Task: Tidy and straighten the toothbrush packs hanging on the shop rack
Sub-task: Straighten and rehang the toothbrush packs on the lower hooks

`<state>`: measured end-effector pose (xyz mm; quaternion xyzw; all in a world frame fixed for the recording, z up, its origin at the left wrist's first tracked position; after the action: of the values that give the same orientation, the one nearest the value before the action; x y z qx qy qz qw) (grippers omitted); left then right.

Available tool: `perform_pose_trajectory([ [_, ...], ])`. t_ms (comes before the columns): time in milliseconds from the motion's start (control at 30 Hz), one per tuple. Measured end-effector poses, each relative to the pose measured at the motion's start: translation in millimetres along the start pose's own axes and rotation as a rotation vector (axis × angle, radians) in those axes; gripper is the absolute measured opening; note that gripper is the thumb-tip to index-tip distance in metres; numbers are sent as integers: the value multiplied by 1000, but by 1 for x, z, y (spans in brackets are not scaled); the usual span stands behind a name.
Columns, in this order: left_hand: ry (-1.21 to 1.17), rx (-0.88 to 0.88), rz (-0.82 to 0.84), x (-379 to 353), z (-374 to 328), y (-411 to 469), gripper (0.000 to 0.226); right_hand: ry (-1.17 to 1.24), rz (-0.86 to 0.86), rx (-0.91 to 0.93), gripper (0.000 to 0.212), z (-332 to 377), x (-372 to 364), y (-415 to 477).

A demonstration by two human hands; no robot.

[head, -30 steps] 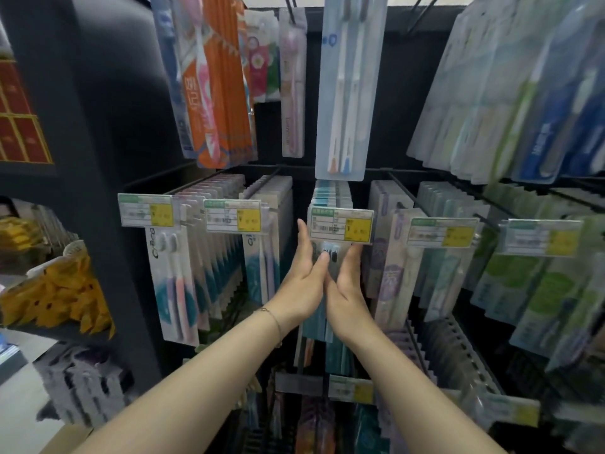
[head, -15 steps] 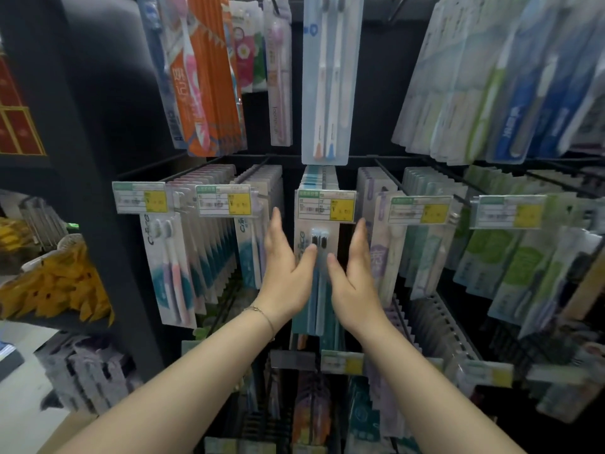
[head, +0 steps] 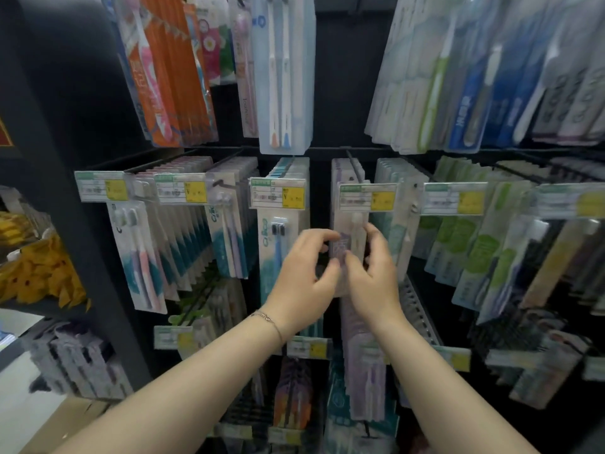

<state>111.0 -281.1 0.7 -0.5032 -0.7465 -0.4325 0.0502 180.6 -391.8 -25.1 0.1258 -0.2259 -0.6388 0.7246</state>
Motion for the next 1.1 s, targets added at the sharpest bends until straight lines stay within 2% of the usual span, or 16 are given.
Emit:
perform_pose_trajectory([
  [133, -94, 135, 6, -32, 4, 20, 46, 4, 66, -5, 59, -17, 18, 16],
  [267, -124, 226, -45, -57, 16, 41, 52, -56, 202, 8, 64, -32, 25, 33],
  [367, -176, 226, -64, -69, 21, 50, 57, -79, 297, 5, 63, -41, 23, 43],
  [600, -301, 324, -92, -85, 39, 55, 64, 146, 352, -70, 59, -52, 2, 52],
  [700, -327, 308, -115, -87, 41, 60, 57, 239, 330, -63, 49, -49, -6, 54],
  [800, -359, 304, -149, -88, 42, 66, 46, 286, 292, -41, 51, -46, -10, 59],
  [967, -439, 420, -232, -88, 58, 78, 26, 269, 246, -35, 46, -52, -19, 76],
  [1100, -464, 469, -231, -89, 61, 80, 32, 178, 257, -93, 63, -65, -20, 90],
])
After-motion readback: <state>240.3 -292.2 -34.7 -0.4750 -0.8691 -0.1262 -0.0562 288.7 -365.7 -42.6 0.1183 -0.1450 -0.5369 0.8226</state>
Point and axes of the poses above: each hand's wrist, its own y-axis towards the middle knuckle, its own x-axis out of the back of the hand, z = x × y, the point moved 3 cm from there along y, towards the middle knuckle, and after that the axes turned 2 degrees about y, right-handed, at the moved point
